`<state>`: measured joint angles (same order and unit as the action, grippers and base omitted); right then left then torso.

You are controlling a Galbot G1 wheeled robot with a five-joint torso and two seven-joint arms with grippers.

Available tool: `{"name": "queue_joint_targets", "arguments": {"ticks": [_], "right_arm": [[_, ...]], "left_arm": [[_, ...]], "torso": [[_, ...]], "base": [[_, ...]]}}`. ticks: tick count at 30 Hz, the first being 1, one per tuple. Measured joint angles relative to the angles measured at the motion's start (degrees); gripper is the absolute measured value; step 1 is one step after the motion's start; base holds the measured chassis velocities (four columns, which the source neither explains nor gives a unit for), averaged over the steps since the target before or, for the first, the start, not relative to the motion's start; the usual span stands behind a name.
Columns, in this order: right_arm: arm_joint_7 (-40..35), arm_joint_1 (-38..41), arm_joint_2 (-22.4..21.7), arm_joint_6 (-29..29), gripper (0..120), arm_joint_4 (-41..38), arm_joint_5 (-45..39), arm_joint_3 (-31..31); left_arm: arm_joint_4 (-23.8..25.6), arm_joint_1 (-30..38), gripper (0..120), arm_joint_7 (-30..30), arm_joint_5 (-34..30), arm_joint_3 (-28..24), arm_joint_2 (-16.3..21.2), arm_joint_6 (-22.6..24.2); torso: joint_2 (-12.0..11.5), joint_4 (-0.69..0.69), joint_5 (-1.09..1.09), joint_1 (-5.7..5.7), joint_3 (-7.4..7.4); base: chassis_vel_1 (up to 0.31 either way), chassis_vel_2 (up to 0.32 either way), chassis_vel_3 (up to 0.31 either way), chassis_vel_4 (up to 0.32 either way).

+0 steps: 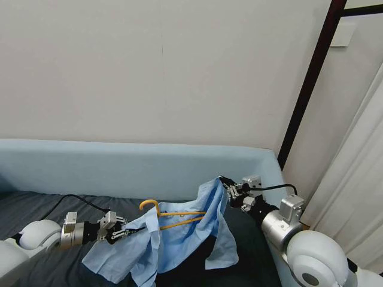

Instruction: Pick up the clothes from the sofa and hang them on the clothes hanger.

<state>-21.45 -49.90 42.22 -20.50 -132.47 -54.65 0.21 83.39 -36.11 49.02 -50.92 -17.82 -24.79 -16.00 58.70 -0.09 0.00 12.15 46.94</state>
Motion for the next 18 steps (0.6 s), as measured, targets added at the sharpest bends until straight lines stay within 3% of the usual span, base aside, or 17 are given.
{"name": "queue_joint_targets", "arguments": {"ticks": [3, 10, 15, 18], "right_arm": [[-1.21, 2.70, -0.52, -1.14, 0, -1.09, -1.39, -1.47], [-1.65, 3.02, -2.50, -1.58, 0, -4.44, -3.06, -1.41], [-1.29, -0.58, -3.82, -1.54, 0, -7.01, -1.99, -0.93], [0.40, -6.03, -4.35, -0.56, 0, -8.36, 2.85, -0.34]], "left_arm": [[-1.36, 2.94, 7, -0.40, 0.00, -3.27, -2.38, 0.19], [-3.87, 5.46, 7, -2.26, 0.72, -4.29, -6.04, 0.37], [-5.08, 7.64, 7, -3.64, -0.74, -4.95, -8.12, 0.43], [-4.05, 11.30, 7, -4.25, -3.72, -5.97, -8.60, 0.81]], "torso": [[0.00, 0.01, 0.00, 0.00, 0.01], [0.00, 0.01, 0.00, 0.00, 0.00], [0.00, 0.00, -0.01, 0.00, 0.00], [0.00, -0.02, 0.00, 0.00, 0.00]], "base": [[0.000, 0.000, 0.000, 0.000], [0.000, 0.000, 0.000, 0.000], [0.000, 0.000, 0.000, 0.000], [0.000, 0.000, 0.000, 0.000]]}}
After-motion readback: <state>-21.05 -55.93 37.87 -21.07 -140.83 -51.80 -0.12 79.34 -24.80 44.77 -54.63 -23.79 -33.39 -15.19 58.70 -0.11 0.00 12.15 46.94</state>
